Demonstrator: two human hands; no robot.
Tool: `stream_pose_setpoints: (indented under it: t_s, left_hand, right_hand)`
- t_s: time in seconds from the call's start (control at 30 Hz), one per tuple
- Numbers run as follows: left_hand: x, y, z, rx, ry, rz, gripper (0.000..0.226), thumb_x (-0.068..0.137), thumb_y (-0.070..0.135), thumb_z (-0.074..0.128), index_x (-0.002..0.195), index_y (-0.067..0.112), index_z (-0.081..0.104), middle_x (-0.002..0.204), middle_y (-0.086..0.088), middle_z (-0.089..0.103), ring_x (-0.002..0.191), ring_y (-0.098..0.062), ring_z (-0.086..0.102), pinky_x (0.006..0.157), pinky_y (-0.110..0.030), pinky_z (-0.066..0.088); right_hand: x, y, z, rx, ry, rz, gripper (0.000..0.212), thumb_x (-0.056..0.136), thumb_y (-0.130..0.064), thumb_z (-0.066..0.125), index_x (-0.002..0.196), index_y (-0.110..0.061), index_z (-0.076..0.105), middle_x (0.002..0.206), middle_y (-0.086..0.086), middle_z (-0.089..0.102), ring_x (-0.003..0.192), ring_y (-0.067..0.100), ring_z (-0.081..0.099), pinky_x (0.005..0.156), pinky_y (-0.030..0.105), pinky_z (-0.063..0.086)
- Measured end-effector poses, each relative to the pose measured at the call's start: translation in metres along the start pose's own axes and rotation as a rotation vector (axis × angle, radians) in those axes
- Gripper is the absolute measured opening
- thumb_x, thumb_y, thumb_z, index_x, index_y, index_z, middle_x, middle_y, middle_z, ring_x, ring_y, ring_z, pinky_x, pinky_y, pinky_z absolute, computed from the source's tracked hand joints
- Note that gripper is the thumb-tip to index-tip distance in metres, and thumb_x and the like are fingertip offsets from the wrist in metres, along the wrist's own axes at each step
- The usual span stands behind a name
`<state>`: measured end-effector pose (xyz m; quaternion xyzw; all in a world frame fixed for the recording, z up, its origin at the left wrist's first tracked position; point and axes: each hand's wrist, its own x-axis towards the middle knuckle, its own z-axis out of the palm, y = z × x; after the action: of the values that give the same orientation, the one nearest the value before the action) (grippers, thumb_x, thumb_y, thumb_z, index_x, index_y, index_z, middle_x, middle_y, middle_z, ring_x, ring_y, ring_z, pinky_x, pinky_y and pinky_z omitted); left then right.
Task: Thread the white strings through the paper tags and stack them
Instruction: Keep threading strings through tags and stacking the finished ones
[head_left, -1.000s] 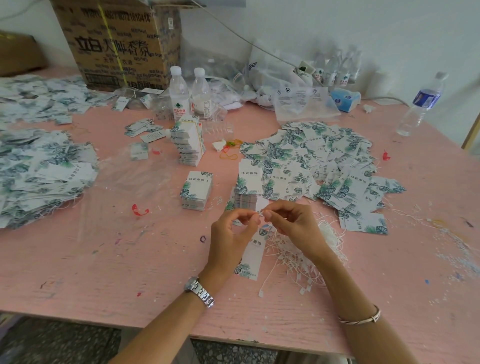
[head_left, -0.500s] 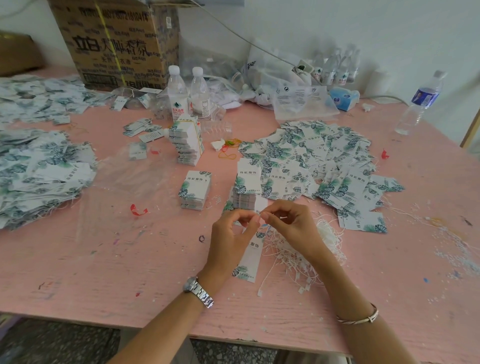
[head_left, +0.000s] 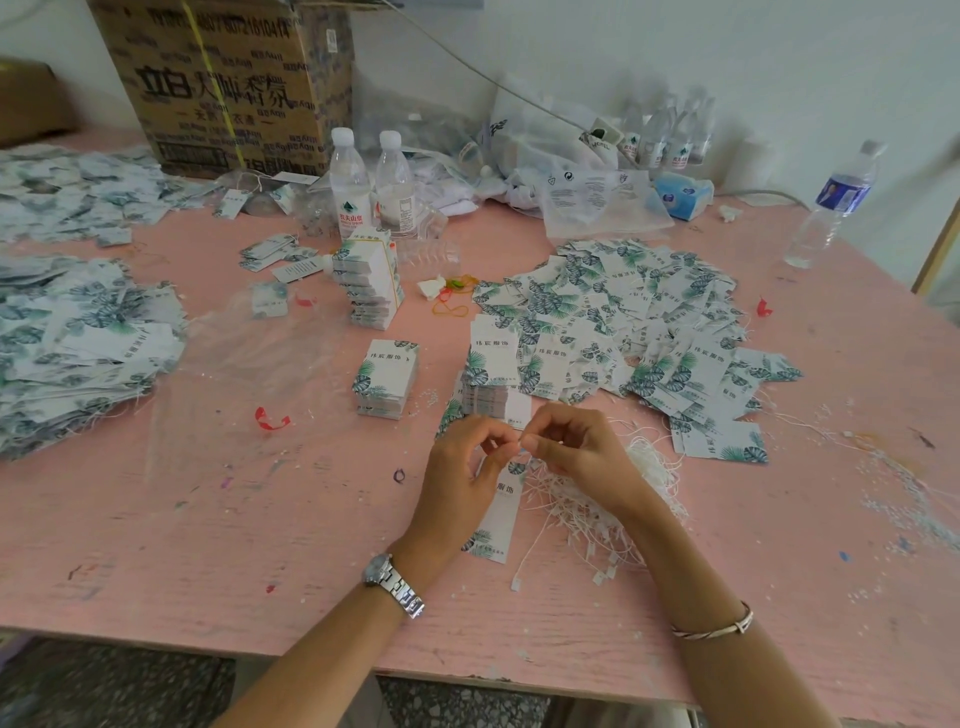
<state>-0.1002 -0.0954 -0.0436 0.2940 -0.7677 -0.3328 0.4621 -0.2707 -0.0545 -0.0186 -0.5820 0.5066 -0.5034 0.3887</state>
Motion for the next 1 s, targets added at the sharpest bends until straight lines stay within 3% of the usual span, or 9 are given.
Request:
stream_pose_setpoints:
  t_s: [0.4,0.6,0.9,1.0]
  left_hand:
    - [-0.0001,0.0020,-0.0015,-0.022,-0.023,-0.007,0.024,0.090,0.029,0.063,0.087,0.006,0.068,0.083,0.001,0.065,0.078,-0.011,0.059,0.073,-0.014,0.044]
    - [-0.0009,-0.0012,-0.0012,-0.017,-0.020,0.007,0.026,0.091,0.033,0.061,0.087,0.008,0.068,0.082,0.002,0.065,0.078,-0.007,0.059,0.073,-0.013,0.044]
    - [-0.0013,-0.0049,0.0000,0.021,-0.003,0.053,0.035,0.095,0.039,0.056,0.086,0.008,0.067,0.081,0.002,0.064,0.076,-0.010,0.059,0.069,-0.024,0.048]
    - [-0.0012,-0.0045,-0.0002,0.021,-0.012,0.050,0.029,0.095,0.035,0.059,0.087,0.008,0.068,0.082,0.003,0.065,0.078,-0.006,0.059,0.070,-0.019,0.047]
  right_hand:
    - [-0.0010,0.0014,-0.0006,-0.061,-0.020,-0.011,0.010,0.091,-0.001,0.067,0.082,-0.004,0.066,0.062,-0.007,0.054,0.052,0.006,0.040,0.050,0.017,0.032]
    - [-0.0024,0.0023,-0.0003,-0.102,-0.030,-0.024,0.008,0.091,0.003,0.066,0.083,0.003,0.065,0.060,-0.012,0.058,0.051,-0.002,0.043,0.053,0.011,0.033]
    - [-0.0036,0.0009,0.0006,-0.098,-0.030,-0.049,0.010,0.090,0.002,0.066,0.083,0.009,0.065,0.060,-0.009,0.056,0.050,0.000,0.040,0.051,0.013,0.031]
    - [-0.0039,0.0017,-0.0001,-0.106,-0.035,-0.052,0.010,0.090,0.002,0.066,0.083,0.009,0.065,0.058,-0.011,0.056,0.050,-0.001,0.039,0.051,0.012,0.031]
